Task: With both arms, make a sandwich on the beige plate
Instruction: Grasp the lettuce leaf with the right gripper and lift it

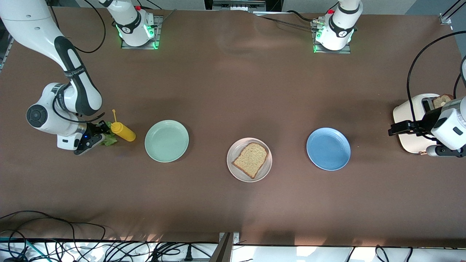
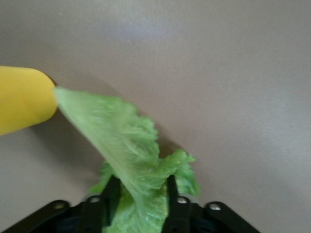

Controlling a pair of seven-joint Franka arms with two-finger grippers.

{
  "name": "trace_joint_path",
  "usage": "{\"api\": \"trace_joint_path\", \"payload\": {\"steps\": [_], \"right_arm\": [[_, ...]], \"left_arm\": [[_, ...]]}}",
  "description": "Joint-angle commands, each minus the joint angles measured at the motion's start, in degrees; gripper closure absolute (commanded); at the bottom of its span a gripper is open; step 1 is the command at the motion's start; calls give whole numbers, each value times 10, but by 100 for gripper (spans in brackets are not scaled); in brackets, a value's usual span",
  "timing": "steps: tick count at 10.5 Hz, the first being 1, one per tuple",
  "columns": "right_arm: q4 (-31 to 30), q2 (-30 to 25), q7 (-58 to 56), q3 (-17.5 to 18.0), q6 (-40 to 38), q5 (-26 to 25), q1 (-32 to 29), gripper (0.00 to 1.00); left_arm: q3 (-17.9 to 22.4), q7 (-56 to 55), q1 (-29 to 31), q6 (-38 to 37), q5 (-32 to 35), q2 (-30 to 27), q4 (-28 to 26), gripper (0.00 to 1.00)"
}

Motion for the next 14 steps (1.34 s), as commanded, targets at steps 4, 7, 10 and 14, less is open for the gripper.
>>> {"api": "trace_joint_path", "payload": {"steps": [4,7,10,14], "right_arm": [[0,-125,-20,20,-87,11,-7,100],[30,-163,-16,30,-151,12,-7,100],[77,-163,84,79,-218,12,-6,100],[104,-153,225,132,-233,11,28,100]], "left_arm": [[-1,1,-3,1,17,-8,-7,0],[-1,1,-3,2,17,-8,-7,0],[-1,1,-3,2,17,-7,-7,0],[-1,1,-3,2,17,-6,-7,0]]}}
